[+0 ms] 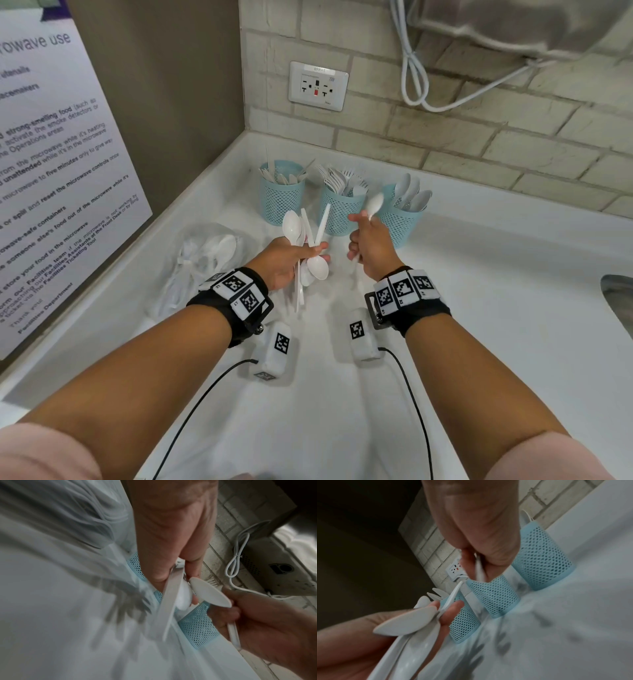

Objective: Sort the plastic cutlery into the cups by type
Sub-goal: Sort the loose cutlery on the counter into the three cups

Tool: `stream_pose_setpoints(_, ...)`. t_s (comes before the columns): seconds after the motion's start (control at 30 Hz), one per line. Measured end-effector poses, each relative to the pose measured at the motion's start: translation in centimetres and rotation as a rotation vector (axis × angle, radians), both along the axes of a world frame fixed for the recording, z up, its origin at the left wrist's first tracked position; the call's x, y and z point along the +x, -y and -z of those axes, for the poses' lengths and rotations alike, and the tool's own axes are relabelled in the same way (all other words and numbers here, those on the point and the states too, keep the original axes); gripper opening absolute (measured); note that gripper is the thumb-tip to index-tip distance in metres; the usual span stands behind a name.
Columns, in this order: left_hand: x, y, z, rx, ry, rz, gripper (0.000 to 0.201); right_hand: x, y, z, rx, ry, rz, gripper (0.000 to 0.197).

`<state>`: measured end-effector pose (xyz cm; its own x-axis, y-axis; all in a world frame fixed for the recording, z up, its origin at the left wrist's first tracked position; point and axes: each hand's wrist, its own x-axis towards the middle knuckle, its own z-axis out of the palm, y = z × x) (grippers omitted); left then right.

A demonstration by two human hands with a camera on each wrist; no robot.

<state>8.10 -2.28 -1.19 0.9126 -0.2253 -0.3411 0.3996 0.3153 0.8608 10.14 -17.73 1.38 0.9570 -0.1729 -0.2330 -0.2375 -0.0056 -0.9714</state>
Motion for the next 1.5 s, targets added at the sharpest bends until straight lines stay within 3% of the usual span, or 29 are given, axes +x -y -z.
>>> stream_pose_setpoints(0.1,-0.2,-0.2,-0.1,0.003,0.009,0.028,0.010,0.5,0.1,-0.6,-0.185,0.027,-0.035,0.059)
stream_pose_setpoints(0.27,-0.3,-1.1,-0.1,0.043,0.006,0.141,0.014,1.7,0.9,-2.0,-0.106,0.032,-0.022,0.022)
stream_pose_setpoints(0.37,-0.5,-1.5,-0.2,0.094,0.027,0.201,0.012,1.6,1.3,-3.2,-0.113,0.162,-0.085,0.015)
stream_pose_setpoints(0.47,-0.3,-1.5,-0.2,0.163,0.044,0.249,0.010,1.2,1.0,-4.5,-0.133,0.185,-0.192,0.014)
stream_pose_setpoints(0.6,-0.6,-0.7,-0.5,0.244,0.079,0.248,0.015,0.1,-0.5,-4.4,-0.429,0.106,-0.437,0.015)
stream_pose_setpoints(0.7,-0.5,-0.2,-0.4,0.320,0.116,0.276,0.031,0.0,-1.5,-3.2,-0.616,0.141,-0.459,0.025)
stream_pose_setpoints(0.77,-0.5,-0.1,-0.4,0.333,0.134,0.304,0.028,0.1,-1.8,-2.5,-0.641,0.164,-0.440,0.028)
stream_pose_setpoints(0.97,-0.7,-0.5,-0.6,0.349,0.136,0.310,0.015,0.7,-1.2,-2.9,-0.471,0.169,-0.224,0.009)
stream_pose_setpoints(1.1,-0.5,-0.4,-0.7,0.329,0.125,0.351,0.017,0.6,-1.4,-2.6,-0.486,0.135,-0.318,0.015)
stream_pose_setpoints(1.17,-0.4,-0.1,-0.8,0.326,0.115,0.361,0.016,1.1,-1.5,-2.5,-0.417,0.142,-0.214,0.022)
stream_pose_setpoints(1.27,-0.4,0.1,-0.6,0.296,0.095,0.335,0.013,2.1,-0.8,-3.0,-0.113,0.122,-0.009,0.023)
stream_pose_setpoints(1.4,-0.2,0.1,-0.4,0.281,0.089,0.315,0.008,2.8,0.9,-4.8,0.487,0.143,0.143,0.010)
stream_pose_setpoints(1.5,0.0,0.0,-0.5,0.269,0.077,0.303,0.009,3.8,3.1,-6.4,0.675,0.264,0.286,0.008)
